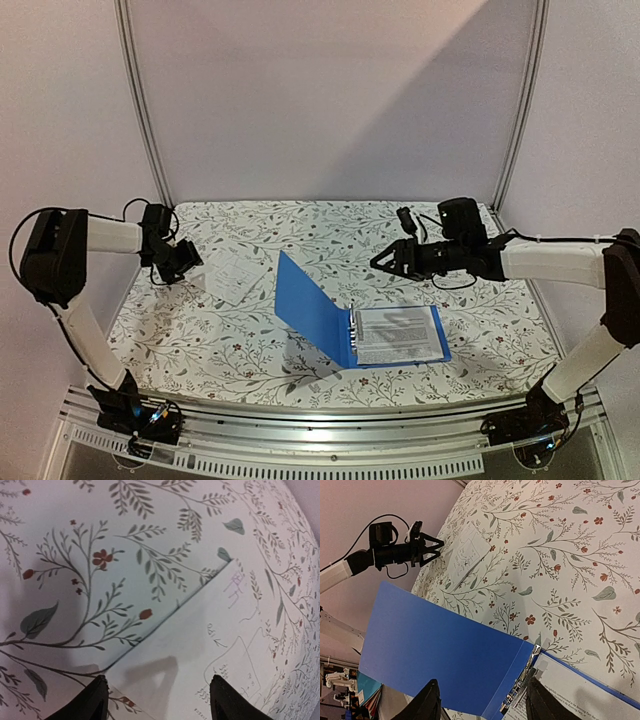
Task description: Put the files into the folder
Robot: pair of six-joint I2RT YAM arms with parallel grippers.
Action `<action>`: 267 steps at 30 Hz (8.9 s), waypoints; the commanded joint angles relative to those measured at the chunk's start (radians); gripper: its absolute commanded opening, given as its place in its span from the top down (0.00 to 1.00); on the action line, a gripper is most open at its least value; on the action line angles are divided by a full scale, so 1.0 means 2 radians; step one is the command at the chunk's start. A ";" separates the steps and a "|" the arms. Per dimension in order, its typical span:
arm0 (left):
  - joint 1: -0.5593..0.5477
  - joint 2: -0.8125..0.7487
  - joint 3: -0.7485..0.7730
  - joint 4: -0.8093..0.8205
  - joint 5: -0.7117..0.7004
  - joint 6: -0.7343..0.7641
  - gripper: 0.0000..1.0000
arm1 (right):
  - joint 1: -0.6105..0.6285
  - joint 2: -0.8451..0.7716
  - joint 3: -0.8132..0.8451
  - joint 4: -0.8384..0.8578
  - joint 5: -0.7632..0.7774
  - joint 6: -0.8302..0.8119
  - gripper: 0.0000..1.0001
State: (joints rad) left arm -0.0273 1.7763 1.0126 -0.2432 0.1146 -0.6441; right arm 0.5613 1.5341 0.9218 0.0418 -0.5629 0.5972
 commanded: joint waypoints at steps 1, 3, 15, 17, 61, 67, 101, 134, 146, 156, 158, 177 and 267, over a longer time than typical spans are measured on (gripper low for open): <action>0.022 0.025 0.033 0.006 0.024 0.008 0.31 | 0.003 0.001 -0.016 0.017 -0.007 -0.005 0.43; 0.031 0.044 0.054 -0.013 0.026 0.024 0.33 | 0.002 -0.004 -0.027 0.021 -0.005 -0.007 0.43; 0.044 0.060 0.059 -0.076 0.021 0.075 0.45 | 0.002 -0.008 -0.044 0.034 -0.023 -0.012 0.43; 0.044 0.057 0.052 -0.074 0.018 0.075 0.45 | 0.002 -0.009 -0.045 0.034 -0.025 -0.012 0.43; 0.046 0.079 -0.033 -0.025 0.149 0.043 0.75 | 0.002 -0.005 -0.047 0.025 -0.027 -0.012 0.43; 0.049 0.105 -0.028 -0.001 0.168 0.026 0.82 | 0.002 -0.005 -0.049 0.028 -0.029 -0.009 0.43; 0.024 -0.446 -0.202 -0.190 0.128 -0.043 1.00 | 0.150 -0.025 -0.025 0.010 0.057 -0.109 0.44; -0.028 -0.668 -0.232 -0.400 0.133 -0.053 1.00 | 0.475 0.261 0.376 -0.197 0.458 -0.520 0.38; -0.030 -0.658 -0.214 -0.393 0.146 -0.044 1.00 | 0.483 0.401 0.438 -0.032 0.630 -0.668 0.23; -0.032 -0.663 -0.213 -0.394 0.149 -0.041 1.00 | 0.459 0.463 0.458 0.055 0.620 -0.690 0.50; -0.034 -0.661 -0.213 -0.390 0.149 -0.042 1.00 | 0.453 0.469 0.461 0.068 0.615 -0.692 0.63; -0.012 -0.459 -0.191 -0.263 -0.005 -0.016 0.22 | 0.448 0.398 0.305 0.263 0.693 -0.638 1.00; -0.263 -0.406 -0.018 0.183 0.365 0.063 1.00 | 0.170 -0.008 0.009 0.410 -0.012 -0.009 0.10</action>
State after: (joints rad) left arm -0.5087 0.9348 0.9390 0.1276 0.8745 -0.5606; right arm 0.9081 1.4773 0.9535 0.6697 -0.4267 0.4473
